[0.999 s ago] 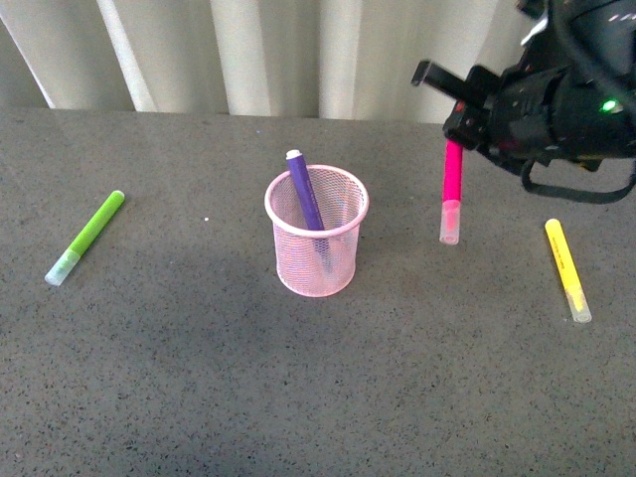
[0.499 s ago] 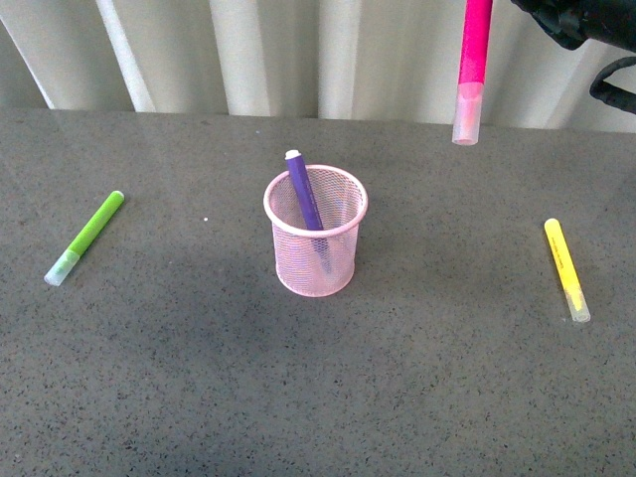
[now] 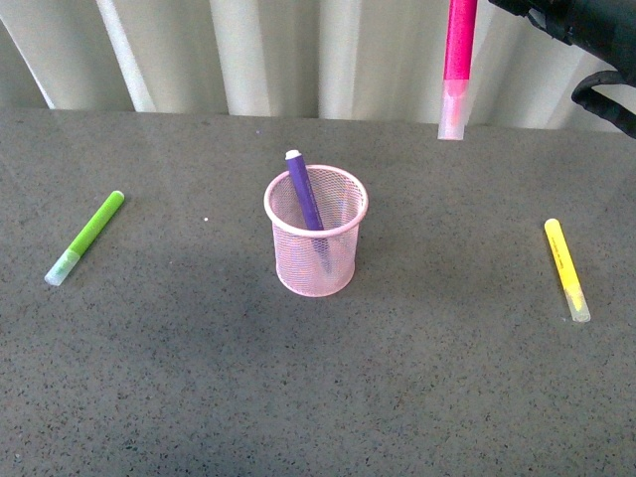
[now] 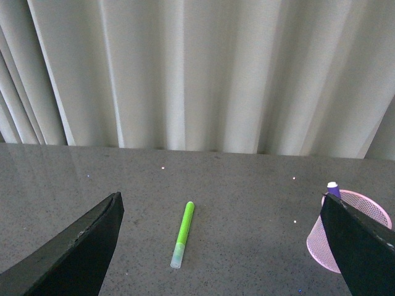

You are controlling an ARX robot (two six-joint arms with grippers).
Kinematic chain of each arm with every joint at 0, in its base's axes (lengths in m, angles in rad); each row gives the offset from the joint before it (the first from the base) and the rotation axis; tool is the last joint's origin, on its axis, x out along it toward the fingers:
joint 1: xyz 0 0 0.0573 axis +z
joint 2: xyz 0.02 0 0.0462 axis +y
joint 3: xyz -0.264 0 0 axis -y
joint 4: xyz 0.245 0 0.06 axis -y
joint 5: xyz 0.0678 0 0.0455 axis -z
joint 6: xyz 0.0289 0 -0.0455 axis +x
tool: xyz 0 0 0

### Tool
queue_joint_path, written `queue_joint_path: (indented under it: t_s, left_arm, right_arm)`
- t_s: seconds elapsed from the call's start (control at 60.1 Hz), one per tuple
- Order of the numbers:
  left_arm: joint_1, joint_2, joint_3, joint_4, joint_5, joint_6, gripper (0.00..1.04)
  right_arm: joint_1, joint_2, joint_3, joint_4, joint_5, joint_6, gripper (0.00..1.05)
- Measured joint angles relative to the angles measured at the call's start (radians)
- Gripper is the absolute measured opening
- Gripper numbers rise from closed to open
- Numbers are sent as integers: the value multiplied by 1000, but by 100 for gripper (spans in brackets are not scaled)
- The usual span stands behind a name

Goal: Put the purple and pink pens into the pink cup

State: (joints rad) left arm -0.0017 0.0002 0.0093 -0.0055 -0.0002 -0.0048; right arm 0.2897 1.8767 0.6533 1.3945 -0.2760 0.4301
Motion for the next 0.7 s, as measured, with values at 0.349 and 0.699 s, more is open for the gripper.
queue_joint_path:
  t_s: [0.349, 0.699]
  left_arm:
    - [0, 0, 0, 0, 0, 0, 98]
    - [0, 0, 0, 0, 0, 0, 98]
  right_arm:
    - [24, 47, 0, 0, 4, -12, 12]
    - [80, 129, 23, 0, 5, -19, 12]
